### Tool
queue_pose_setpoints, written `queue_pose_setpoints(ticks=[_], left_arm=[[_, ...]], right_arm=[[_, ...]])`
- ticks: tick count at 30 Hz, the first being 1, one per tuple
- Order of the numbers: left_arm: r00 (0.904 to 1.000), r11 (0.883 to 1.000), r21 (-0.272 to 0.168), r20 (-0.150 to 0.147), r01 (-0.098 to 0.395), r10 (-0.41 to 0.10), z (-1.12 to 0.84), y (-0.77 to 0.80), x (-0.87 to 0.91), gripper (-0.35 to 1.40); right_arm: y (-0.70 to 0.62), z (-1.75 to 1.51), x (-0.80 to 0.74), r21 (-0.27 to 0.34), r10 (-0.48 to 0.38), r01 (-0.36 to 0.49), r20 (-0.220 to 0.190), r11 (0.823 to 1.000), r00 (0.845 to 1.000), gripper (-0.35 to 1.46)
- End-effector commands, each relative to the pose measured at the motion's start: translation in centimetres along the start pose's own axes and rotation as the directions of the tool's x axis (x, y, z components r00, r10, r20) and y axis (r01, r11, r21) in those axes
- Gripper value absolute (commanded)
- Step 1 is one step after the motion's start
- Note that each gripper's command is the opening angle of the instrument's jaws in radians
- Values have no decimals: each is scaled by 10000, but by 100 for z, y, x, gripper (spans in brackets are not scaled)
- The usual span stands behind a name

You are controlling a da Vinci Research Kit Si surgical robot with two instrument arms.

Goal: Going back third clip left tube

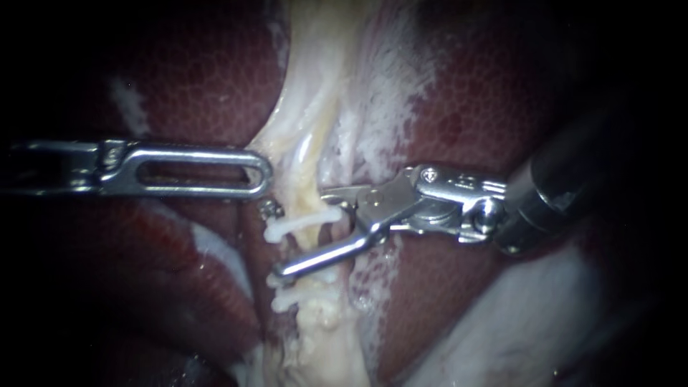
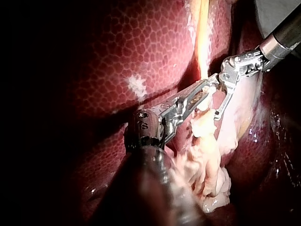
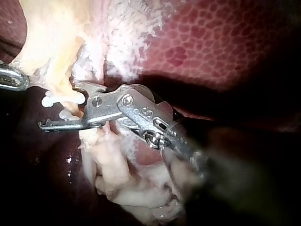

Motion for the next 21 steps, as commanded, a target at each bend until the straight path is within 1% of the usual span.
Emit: queue_pose_setpoints(ticks=[1,7,12,17,21], left_arm=[[10000,10000,-3,-2,-2,2,0,0,0,-35],[10000,10000,0,-5,-2,2,-1,0,0,-35],[10000,10000,10,-12,-1,1,-2,0,0,-35],[10000,10000,11,-13,-2,2,-2,0,0,-35],[10000,10000,13,-13,-2,2,-2,1,0,-35]], right_arm=[[0,-2,0,5,-6,6,2,10000,10000,60],[-3,-10,-2,49,-71,70,15,10000,10000,60],[-9,-26,-4,-66,-76,76,21,9999,10000,60],[-17,-52,-7,-224,-43,44,28,9997,10000,60],[-24,-77,-7,-353,-41,43,36,9994,10000,60]])
